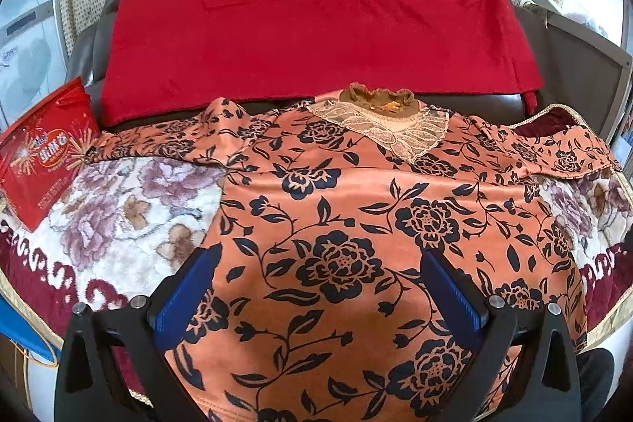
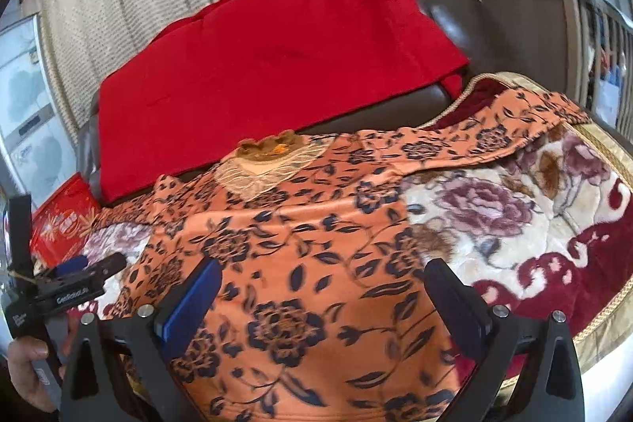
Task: Fold small clothes
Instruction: 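Grasp the sleeve cuff with the right tool and lift it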
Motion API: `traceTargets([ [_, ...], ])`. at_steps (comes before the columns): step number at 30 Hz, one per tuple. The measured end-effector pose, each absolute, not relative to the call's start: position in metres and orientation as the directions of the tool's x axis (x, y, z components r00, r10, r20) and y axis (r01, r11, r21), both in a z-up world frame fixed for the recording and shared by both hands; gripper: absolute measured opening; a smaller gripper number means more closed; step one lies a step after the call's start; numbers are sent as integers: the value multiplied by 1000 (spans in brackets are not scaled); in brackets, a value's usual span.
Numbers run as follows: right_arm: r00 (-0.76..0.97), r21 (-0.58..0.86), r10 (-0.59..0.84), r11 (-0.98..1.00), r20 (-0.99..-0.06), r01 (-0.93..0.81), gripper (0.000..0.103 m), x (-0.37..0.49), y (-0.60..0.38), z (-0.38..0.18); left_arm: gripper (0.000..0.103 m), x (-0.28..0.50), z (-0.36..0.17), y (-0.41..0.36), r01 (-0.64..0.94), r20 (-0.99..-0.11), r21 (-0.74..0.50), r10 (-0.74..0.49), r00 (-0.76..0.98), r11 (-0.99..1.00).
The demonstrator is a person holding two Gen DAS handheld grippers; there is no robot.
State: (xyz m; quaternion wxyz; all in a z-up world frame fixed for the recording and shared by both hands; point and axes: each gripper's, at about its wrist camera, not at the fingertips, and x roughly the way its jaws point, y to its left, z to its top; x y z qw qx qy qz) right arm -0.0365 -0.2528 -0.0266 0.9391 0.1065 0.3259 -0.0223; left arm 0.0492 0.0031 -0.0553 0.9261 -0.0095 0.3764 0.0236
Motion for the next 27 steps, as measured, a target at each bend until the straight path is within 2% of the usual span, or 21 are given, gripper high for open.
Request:
traceTargets([
  [4, 802, 281, 33, 945, -596, 170, 103, -26, -319, -18, 103, 55, -66, 4, -50, -712, -15, 25, 702, 999],
  [7, 850, 389, 14, 893, -527, 226, 103, -21, -389, -3, 103, 62, -79, 6, -48, -735, -20, 18, 677, 999],
  [12, 897, 709, -3, 611, -443, 352, 103, 2, -559, -10, 103, 69, -98, 12, -72, -761, -11, 39, 647, 997],
  [14, 892, 773, -24, 489, -450, 403, 103, 16, -619, -24, 103, 70, -104, 16, -83, -771, -6, 48, 635, 997],
  [17, 872, 793, -44, 396, -487, 463, 99, 35, -667, -43, 103, 71, -110, 23, -102, -780, 7, 69, 622, 995],
  [19, 872, 816, -39, 335, -487, 471, 87, 47, -686, -54, 103, 72, -114, 28, -120, -788, 15, 85, 610, 993],
  [23, 863, 814, -38, 314, -504, 489, 83, 76, -700, -62, 103, 75, -121, 33, -137, -798, 27, 104, 593, 990],
  [26, 854, 806, -40, 310, -519, 504, 67, 92, -704, -69, 103, 77, -124, 35, -139, -801, 32, 109, 589, 990],
  [27, 847, 802, -42, 302, -529, 516, 56, 97, -703, -74, 103, 77, -124, 35, -140, -801, 32, 109, 589, 990],
])
